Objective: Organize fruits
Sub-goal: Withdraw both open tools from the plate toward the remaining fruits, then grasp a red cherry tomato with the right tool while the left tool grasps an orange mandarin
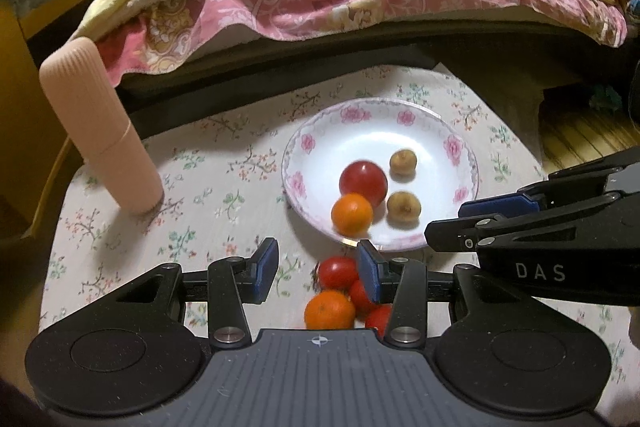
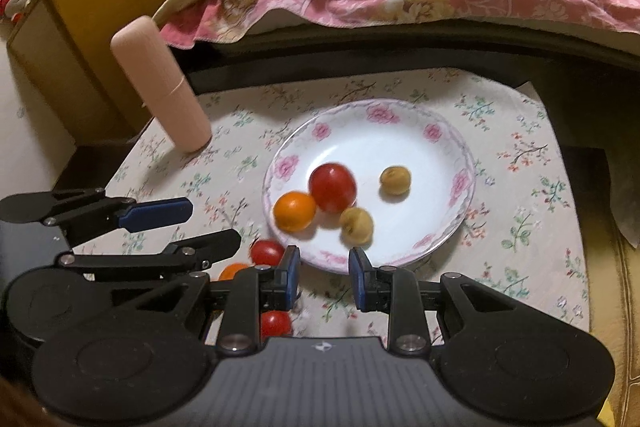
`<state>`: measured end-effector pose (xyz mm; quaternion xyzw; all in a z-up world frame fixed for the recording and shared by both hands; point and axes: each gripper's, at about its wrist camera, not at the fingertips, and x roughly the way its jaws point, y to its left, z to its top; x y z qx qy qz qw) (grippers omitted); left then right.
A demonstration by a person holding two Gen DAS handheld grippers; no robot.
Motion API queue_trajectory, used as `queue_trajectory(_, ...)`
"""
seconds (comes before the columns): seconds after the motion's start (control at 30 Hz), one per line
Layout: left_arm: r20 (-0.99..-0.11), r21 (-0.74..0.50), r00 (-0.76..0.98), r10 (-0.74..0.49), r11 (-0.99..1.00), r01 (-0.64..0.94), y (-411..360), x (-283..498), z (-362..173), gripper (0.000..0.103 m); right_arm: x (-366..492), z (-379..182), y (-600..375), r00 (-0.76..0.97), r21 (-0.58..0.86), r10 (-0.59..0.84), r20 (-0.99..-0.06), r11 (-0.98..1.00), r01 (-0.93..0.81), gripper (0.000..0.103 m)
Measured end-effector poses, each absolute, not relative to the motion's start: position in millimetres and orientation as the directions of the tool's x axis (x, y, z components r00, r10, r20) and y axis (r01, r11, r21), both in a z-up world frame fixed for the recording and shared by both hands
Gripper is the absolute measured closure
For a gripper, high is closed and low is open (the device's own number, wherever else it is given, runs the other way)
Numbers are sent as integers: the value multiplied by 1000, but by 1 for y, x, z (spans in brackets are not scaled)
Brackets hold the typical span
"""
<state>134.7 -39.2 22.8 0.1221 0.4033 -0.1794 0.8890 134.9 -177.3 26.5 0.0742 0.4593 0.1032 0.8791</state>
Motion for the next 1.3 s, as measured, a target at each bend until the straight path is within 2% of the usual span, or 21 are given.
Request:
queue_trajectory(0.47, -802, 83, 556, -219, 881, 467, -17, 106, 4, 50, 110, 4, -149, 476, 219, 290, -830, 955, -201, 73)
queue_trajectory(0.63, -810, 75, 537, -237, 866, 495, -9, 97, -1, 43, 107, -1, -140, 462, 190, 287, -839, 951, -245, 73)
queue_trajectory(1.03, -837, 56, 478, -265, 829, 557, -7, 89, -19, 42, 115, -19, -127, 430, 120, 258, -865, 939, -322, 73)
queue_trajectory(1.3, -841, 30, 457, -291, 817, 576, -7, 87, -22, 42, 124, -28, -117, 413, 127, 287, -864, 920, -372, 73)
